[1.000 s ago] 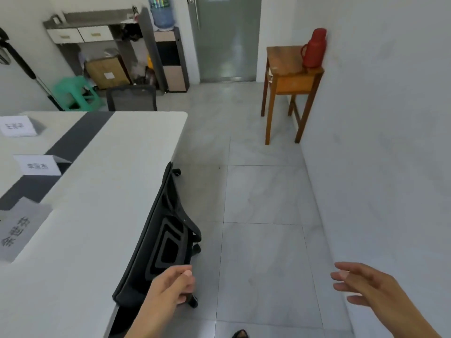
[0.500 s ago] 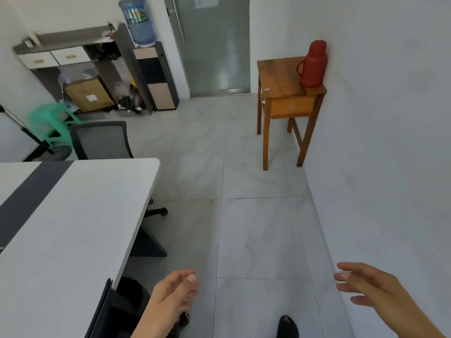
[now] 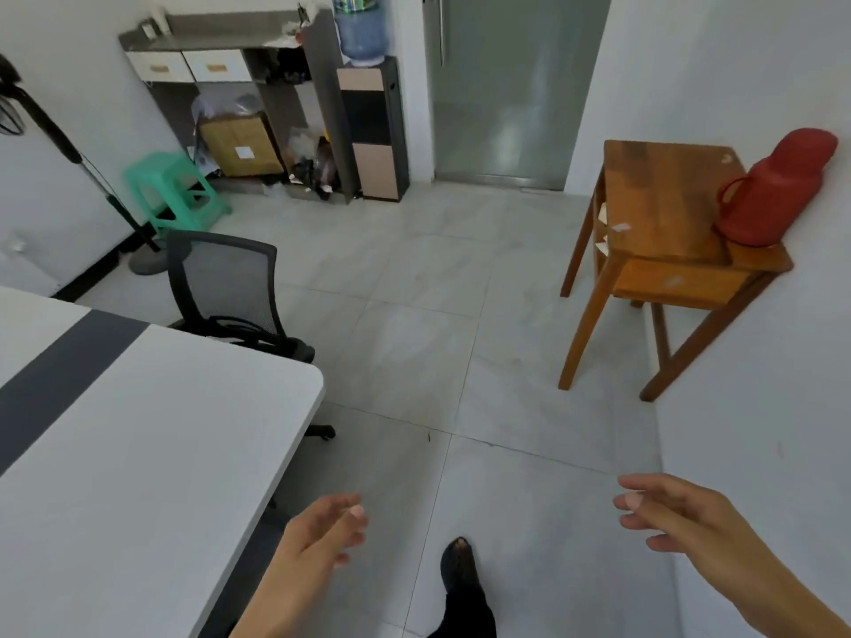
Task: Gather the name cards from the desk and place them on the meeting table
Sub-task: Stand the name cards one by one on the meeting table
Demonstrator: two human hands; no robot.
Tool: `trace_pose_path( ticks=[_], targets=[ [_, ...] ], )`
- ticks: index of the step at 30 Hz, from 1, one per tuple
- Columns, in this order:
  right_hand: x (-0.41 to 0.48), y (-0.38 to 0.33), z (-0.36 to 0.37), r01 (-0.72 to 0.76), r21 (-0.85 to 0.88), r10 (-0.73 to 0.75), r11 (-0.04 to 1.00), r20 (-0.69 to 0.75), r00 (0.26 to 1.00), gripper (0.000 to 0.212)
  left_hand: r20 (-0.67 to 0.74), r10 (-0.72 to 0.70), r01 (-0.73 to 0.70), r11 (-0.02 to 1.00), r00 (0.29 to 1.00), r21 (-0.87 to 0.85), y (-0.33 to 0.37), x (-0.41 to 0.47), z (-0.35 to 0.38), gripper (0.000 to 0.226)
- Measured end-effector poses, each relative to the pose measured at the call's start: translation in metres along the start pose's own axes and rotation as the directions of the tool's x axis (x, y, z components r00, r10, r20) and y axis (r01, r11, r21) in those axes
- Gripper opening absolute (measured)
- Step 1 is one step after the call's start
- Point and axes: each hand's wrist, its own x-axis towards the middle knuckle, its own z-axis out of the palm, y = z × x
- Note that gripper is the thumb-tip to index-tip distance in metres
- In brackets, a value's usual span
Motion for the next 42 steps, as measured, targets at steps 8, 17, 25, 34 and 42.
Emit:
trace_pose_path(
  ticks=[8,17,25,34,42],
  targets=[
    [0.158,-0.137,-0.012,0.051,0.014,-0.051,0.999,-0.004,0.999,0.015,-0.008,0.135,-0.135,0.991,0.991,0.012,0.152,0.177,-0.016,0.015],
    [0.384,-0.248,-0.012,-0.080,-0.012,0.081,0.997,0.234,0.969,0.054,-0.098,-0.005,0.000,0.999,0.995,-0.049,0.229,0.351,-0.016,0.014],
    [0.577,-0.395,0.030,0.149,-0.089,-0.112,0.985,0.331,0.937,0.014,-0.346,-0.099,0.042,0.985,0.933,-0.169,0.301,0.457,-0.044,0.015],
    [0.739,-0.533,0.168,0.337,-0.199,-0.172,0.920,0.569,0.804,0.016,-0.486,-0.306,0.115,0.916,0.818,-0.384,0.318,0.581,-0.116,0.014],
    [0.845,-0.669,0.297,0.384,-0.233,-0.158,0.893,0.638,0.754,0.016,-0.547,-0.173,-0.007,0.950,0.819,-0.311,0.404,0.733,-0.264,0.016]
  ],
)
